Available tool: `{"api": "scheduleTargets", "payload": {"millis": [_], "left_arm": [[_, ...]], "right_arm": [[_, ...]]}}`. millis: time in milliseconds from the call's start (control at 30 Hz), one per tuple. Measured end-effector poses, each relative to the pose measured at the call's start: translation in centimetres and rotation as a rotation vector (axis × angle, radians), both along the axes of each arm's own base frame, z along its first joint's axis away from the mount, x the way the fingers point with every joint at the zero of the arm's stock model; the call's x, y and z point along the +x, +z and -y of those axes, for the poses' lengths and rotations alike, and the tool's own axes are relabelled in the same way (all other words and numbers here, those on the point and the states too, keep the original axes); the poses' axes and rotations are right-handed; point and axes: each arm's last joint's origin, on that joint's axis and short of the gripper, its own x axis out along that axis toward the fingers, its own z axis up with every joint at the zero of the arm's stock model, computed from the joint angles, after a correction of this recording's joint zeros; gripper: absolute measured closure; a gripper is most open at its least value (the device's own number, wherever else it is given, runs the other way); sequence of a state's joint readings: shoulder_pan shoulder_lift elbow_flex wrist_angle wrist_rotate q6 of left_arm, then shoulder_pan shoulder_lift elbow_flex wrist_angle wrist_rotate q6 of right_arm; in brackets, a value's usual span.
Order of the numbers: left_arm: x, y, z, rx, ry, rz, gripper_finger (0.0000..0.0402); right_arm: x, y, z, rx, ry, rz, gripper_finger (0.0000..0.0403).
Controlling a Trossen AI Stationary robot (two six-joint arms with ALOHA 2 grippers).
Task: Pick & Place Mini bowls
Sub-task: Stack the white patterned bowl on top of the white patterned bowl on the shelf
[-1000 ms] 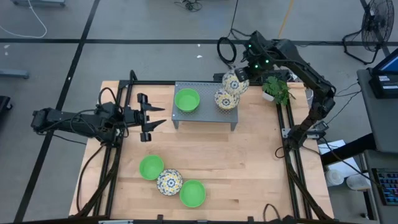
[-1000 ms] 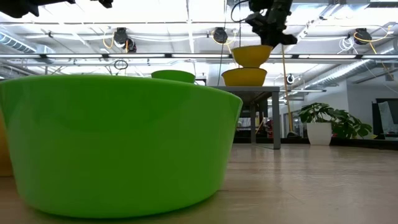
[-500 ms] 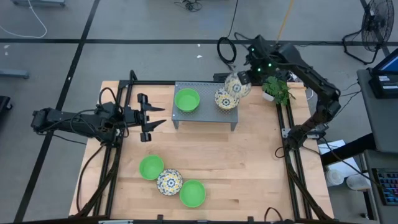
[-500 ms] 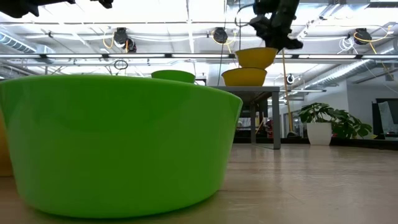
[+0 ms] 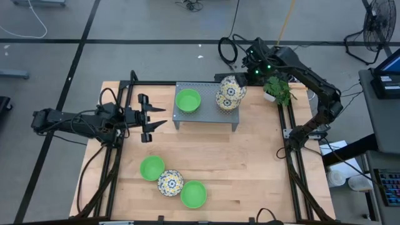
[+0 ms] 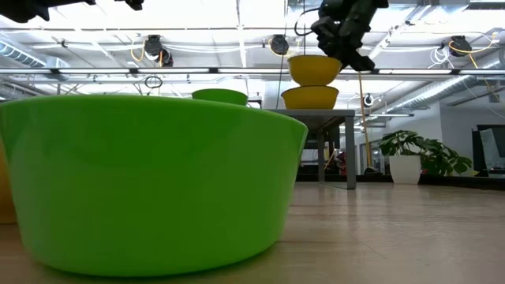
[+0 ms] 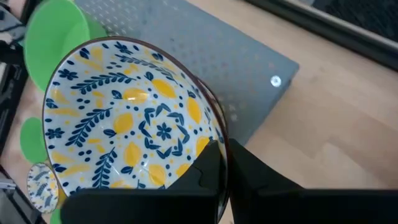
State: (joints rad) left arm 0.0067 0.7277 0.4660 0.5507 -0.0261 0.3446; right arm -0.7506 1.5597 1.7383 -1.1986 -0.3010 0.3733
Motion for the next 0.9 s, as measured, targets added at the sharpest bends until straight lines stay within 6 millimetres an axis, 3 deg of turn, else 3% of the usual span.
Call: {"api": "scheduleTargets", "payload": {"millis": [367,533,900], "left_arm": [[0.0,0.0,0.0,0.000,0.000,0.002,0.0211],[0.0,0.0,0.0,0.000,0.000,0.003,0.0211],[0.0,0.0,0.0,-0.003,-0.001,0.004,0.0211]], "right_arm": [[0.8,1.2,-1.7,0.039,0.015,0.015,0.0401],[0.6,0.9,-1.9,0.036,-0.001,-0.046,0.0402],[2.4,-0.6,-1.5,0.054,0.025,-0.084,0.0402]]}}
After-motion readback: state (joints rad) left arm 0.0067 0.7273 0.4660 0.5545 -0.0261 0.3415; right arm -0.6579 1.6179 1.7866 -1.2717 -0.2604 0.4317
